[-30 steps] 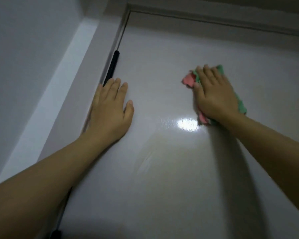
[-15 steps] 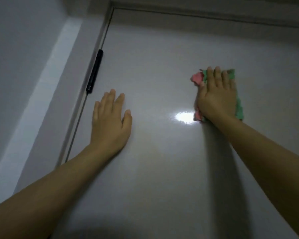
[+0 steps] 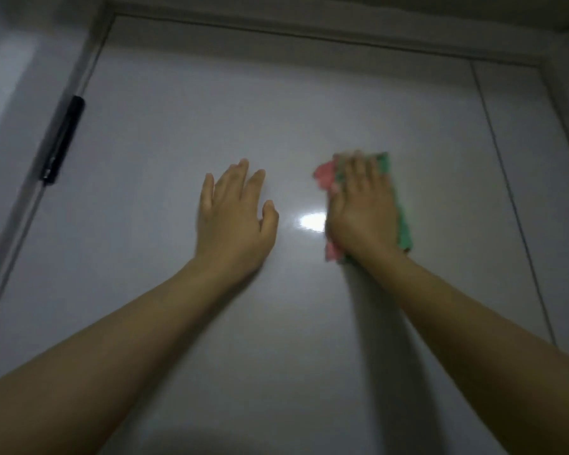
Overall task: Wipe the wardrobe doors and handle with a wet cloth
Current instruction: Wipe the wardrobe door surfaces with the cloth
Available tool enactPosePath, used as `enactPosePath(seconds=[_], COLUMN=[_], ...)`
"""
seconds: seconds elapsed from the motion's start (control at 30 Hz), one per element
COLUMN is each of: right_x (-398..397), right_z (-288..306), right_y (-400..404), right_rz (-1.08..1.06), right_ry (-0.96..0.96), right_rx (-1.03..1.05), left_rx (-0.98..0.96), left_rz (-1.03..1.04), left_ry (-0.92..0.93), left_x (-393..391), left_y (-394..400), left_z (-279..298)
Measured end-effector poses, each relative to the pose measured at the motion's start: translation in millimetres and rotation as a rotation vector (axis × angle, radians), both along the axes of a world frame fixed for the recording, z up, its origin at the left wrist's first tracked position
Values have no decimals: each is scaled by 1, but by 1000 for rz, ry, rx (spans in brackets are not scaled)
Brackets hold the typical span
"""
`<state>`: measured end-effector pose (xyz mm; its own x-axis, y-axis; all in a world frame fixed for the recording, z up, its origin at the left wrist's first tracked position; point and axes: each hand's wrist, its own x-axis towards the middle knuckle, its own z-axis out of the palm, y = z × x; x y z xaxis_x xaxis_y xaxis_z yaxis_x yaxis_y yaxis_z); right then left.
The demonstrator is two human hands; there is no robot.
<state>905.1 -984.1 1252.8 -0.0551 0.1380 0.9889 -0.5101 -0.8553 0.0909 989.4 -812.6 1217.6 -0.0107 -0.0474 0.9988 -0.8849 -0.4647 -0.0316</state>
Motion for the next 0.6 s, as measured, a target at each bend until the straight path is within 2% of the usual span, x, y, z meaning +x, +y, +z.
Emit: enactPosePath(seconds=[0.07, 0.13, 0.2, 0.3, 0.37, 0.4, 0.53, 0.6], right_x=[-10, -41, -68, -94, -89, -83, -98, -127], right_z=[-42, -46, -15, 46, 56, 47, -50, -59], right_y=[-7, -35, -72, -111, -109, -102, -110, -143], right_rz=[20, 27, -7, 0, 0, -3, 23, 12], right_ry=[222, 383, 286, 34, -70, -43, 287, 378], right_rx=[-222, -311, -290, 88, 216, 198, -189, -245], left_rx=[6, 10, 27, 46, 54, 56, 52, 52], left_rz=[-16, -43, -58, -52, -37, -32, -46, -52], left_ry=[-19, -40, -52, -74, -93, -96, -115, -113], left_x=[-16, -29, -38, -49, -58, -61, -82, -91], left_y=[-20, -41, -56, -78, -95, -99, -123, -140], left_z=[7, 12, 13, 9, 9, 10, 14, 15])
